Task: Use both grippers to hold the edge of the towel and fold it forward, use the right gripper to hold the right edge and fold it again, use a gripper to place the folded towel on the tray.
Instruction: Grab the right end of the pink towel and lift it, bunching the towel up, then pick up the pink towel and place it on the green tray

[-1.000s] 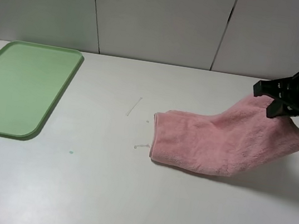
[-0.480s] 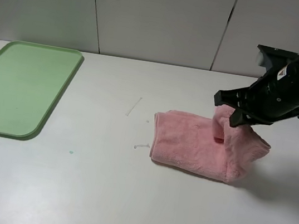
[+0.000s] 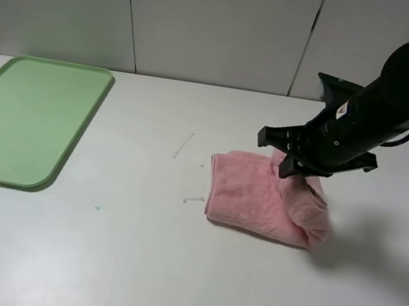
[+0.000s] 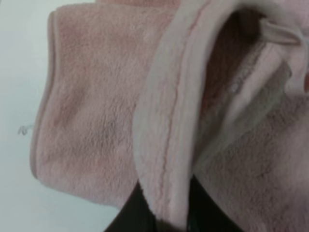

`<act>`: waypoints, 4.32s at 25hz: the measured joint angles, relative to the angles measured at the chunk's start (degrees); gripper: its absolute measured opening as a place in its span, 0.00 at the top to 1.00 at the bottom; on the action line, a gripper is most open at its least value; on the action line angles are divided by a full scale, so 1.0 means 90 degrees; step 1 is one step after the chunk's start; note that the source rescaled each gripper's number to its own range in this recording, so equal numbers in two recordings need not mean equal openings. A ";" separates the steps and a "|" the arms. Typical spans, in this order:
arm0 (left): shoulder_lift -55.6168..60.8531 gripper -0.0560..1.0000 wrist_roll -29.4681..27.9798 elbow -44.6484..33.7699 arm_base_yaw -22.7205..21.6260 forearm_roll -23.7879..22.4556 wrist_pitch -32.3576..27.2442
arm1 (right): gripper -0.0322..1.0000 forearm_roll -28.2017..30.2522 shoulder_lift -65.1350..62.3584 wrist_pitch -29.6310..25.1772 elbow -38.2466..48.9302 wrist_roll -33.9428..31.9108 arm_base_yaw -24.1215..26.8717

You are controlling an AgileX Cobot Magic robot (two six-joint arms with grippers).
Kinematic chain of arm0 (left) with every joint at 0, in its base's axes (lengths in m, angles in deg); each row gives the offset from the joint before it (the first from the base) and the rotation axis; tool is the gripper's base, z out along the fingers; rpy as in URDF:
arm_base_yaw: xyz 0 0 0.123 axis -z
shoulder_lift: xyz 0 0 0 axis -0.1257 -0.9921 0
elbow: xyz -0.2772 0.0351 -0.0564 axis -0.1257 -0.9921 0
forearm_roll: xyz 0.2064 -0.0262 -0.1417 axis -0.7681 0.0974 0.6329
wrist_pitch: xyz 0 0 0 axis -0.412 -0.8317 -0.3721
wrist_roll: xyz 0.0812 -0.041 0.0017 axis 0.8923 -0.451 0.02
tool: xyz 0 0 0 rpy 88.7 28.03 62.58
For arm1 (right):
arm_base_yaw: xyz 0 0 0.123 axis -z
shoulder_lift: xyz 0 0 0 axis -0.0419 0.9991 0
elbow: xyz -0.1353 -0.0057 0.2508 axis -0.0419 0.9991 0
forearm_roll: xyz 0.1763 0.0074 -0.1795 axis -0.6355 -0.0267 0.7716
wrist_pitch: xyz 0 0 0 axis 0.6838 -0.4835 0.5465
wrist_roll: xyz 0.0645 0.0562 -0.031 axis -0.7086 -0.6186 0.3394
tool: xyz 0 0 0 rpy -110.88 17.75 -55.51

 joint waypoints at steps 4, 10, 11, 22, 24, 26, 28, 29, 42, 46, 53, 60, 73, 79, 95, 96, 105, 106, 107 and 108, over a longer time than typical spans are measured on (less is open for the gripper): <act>0.0000 0.12 0.0000 0.0000 0.0000 0.0000 0.0000 | 0.90 -0.0144 0.0360 0.0394 0.0000 -0.0008 -0.0065; 0.0000 0.12 0.0000 0.0000 0.0000 0.0000 0.0000 | 0.90 -0.0449 0.0818 0.1057 -0.0006 -0.0024 -0.0065; 0.0000 0.12 0.0000 0.0000 0.0000 0.0000 0.0000 | 0.90 -0.0489 0.0882 0.1157 -0.0005 -0.0024 -0.0065; 0.0000 0.12 0.0000 0.0000 0.0000 0.0000 0.0000 | 0.90 -0.0621 0.1192 0.1770 -0.0005 -0.0024 -0.0065; 0.0000 0.12 0.0000 0.0000 0.0000 0.0000 0.0000 | 0.90 -0.0639 0.1192 0.1825 -0.0005 -0.0024 -0.0065; 0.0000 0.12 0.0000 0.0000 0.0000 0.0000 0.0000 | 0.85 -0.0666 0.1197 0.1864 -0.0005 -0.0024 -0.0065; 0.0000 0.12 0.0000 0.0000 0.0000 0.0000 0.0000 | 0.63 -0.0744 0.1197 0.1886 -0.0005 -0.0024 -0.0065; 0.0000 0.12 0.0000 0.0000 0.0000 0.0000 0.0000 | 0.48 -0.0784 0.1197 0.1885 -0.0005 -0.0024 -0.0065; 0.0000 0.12 0.0000 0.0000 0.0000 0.0000 0.0000 | 0.00 -0.1116 0.1104 0.1885 -0.0005 -0.0024 -0.0065; 0.0000 0.12 0.0000 0.0000 0.0000 0.0000 0.0000 | 0.00 -0.1111 0.0706 0.1886 -0.0005 -0.0024 -0.0136; 0.0000 0.12 0.0000 0.0000 0.0000 0.0000 0.0000 | 0.00 -0.0997 0.0157 0.2047 -0.0005 -0.0024 -0.0344; 0.0000 0.12 0.0000 0.0000 0.0000 0.0000 0.0000 | 0.00 -0.0533 -0.0229 0.1526 -0.0005 0.0019 -0.0360; 0.0000 0.12 0.0000 0.0000 0.0000 0.0000 0.0000 | 0.00 0.0150 -0.2078 -0.0768 0.0127 0.1241 -0.0360; 0.0000 0.12 0.0000 0.0000 0.0000 0.0000 0.0000 | 0.00 0.0176 -0.3201 -0.1163 0.0780 0.1747 -0.0032; 0.0000 0.12 0.0000 0.0000 0.0000 0.0000 0.0000 | 0.00 0.0175 -0.6750 -0.3227 0.1900 0.2532 0.1963; 0.0000 0.12 0.0000 0.0000 0.0000 0.0000 0.0000 | 0.00 0.0150 -0.6935 -0.3306 0.1937 0.2532 0.2019; 0.0000 0.12 0.0000 0.0000 0.0000 0.0000 0.0000 | 0.00 0.0000 -0.8866 -0.3442 0.2405 0.2578 0.2607; 0.0000 0.12 0.0000 0.0000 0.0000 0.0000 0.0000 | 0.00 0.0000 -0.9100 -0.3434 0.2412 0.2587 0.2681; 0.0000 0.12 0.0000 0.0000 0.0000 0.0000 0.0000 | 0.00 0.0000 -0.9297 -0.3427 0.2412 0.2604 0.2737; 0.0000 0.12 0.0000 0.0000 0.0000 0.0000 0.0000 | 0.00 0.0000 -0.9523 -0.3427 0.2412 0.2636 0.2795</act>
